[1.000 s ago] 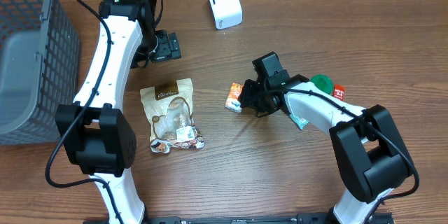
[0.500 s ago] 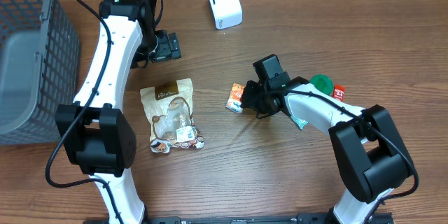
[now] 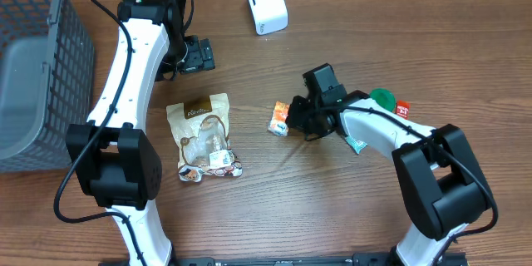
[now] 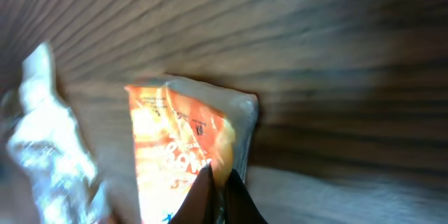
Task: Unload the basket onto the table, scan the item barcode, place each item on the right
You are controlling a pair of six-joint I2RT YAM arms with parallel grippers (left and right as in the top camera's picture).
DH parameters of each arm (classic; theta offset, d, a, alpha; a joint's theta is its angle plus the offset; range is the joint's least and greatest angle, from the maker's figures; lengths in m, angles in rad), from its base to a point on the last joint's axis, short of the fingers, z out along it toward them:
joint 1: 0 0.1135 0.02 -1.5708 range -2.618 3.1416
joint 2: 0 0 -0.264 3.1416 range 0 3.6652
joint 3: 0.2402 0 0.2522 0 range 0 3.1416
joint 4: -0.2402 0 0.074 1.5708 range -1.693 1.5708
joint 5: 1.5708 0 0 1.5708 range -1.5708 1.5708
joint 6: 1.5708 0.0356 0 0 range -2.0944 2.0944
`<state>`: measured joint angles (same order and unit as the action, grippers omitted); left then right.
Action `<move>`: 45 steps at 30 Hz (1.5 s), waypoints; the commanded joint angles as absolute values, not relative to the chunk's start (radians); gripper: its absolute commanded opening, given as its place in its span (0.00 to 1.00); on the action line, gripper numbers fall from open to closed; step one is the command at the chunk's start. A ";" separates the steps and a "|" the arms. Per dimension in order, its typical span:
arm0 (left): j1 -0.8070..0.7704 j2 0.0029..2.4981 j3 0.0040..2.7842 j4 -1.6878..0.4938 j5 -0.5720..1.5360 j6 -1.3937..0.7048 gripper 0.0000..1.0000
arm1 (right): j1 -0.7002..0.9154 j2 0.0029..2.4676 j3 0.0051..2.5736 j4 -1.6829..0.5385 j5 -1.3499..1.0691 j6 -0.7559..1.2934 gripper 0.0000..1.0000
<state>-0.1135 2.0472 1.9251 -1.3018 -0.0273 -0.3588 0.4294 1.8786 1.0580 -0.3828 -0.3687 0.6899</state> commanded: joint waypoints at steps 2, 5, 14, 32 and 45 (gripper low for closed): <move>-0.112 2.048 1.940 -1.301 -0.034 -0.344 1.00 | 0.329 1.874 1.049 -0.361 -0.815 0.524 0.04; -0.112 2.048 1.940 -1.301 -0.033 -0.344 1.00 | 0.245 1.874 1.049 -0.361 -1.122 0.402 0.04; -0.112 2.048 1.940 -1.301 -0.033 -0.344 1.00 | 0.113 1.874 1.049 -0.654 -1.570 0.014 0.04; -0.112 2.048 1.940 -1.301 -0.034 -0.344 1.00 | 0.025 1.808 1.047 -1.696 -1.570 -1.119 0.04; -0.112 2.048 1.940 -1.301 -0.034 -0.344 1.00 | 0.027 1.808 1.047 -1.636 -1.569 -1.135 0.04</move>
